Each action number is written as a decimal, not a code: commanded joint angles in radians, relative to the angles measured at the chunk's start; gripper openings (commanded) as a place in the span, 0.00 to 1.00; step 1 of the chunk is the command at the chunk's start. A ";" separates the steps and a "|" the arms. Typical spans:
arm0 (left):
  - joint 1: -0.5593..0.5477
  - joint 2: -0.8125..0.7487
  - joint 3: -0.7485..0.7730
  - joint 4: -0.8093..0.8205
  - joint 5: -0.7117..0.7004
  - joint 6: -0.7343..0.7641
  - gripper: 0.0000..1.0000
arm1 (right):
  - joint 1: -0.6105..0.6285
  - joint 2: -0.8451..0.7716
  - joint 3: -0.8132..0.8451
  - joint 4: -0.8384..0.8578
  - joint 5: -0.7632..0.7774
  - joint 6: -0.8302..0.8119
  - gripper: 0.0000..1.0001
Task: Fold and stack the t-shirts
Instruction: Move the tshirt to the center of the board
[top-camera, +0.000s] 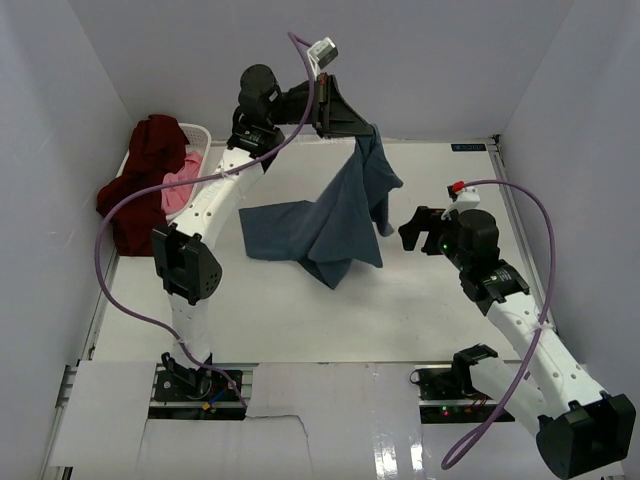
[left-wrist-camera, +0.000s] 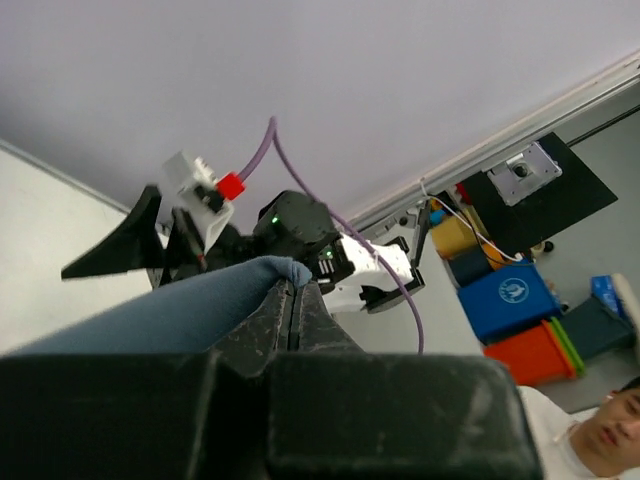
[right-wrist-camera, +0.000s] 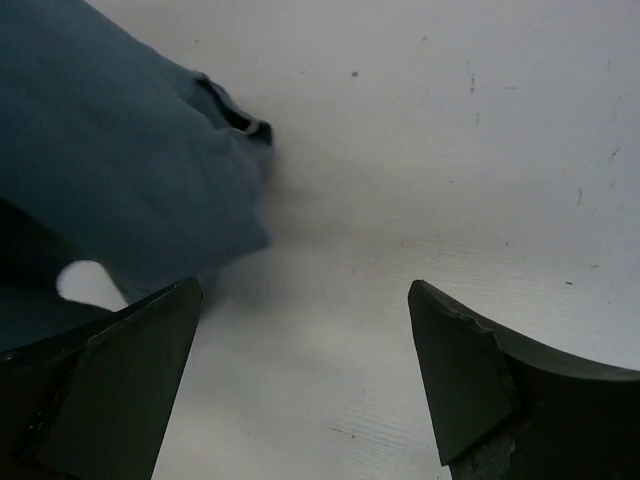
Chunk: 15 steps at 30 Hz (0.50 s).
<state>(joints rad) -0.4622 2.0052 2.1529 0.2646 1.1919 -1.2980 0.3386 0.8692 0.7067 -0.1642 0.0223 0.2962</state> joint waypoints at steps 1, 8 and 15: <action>0.007 -0.089 -0.097 0.044 -0.014 0.023 0.00 | 0.004 -0.058 0.002 0.011 0.100 0.015 0.90; 0.096 -0.284 -0.200 -0.786 -0.510 0.634 0.12 | 0.000 -0.053 0.002 -0.005 0.122 0.017 0.90; 0.108 -0.434 -0.546 -1.160 -1.084 0.813 0.13 | -0.003 0.027 0.017 -0.005 0.061 0.020 0.90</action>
<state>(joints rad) -0.3473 1.6375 1.7512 -0.6666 0.4175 -0.6472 0.3378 0.8635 0.7059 -0.1787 0.1059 0.3080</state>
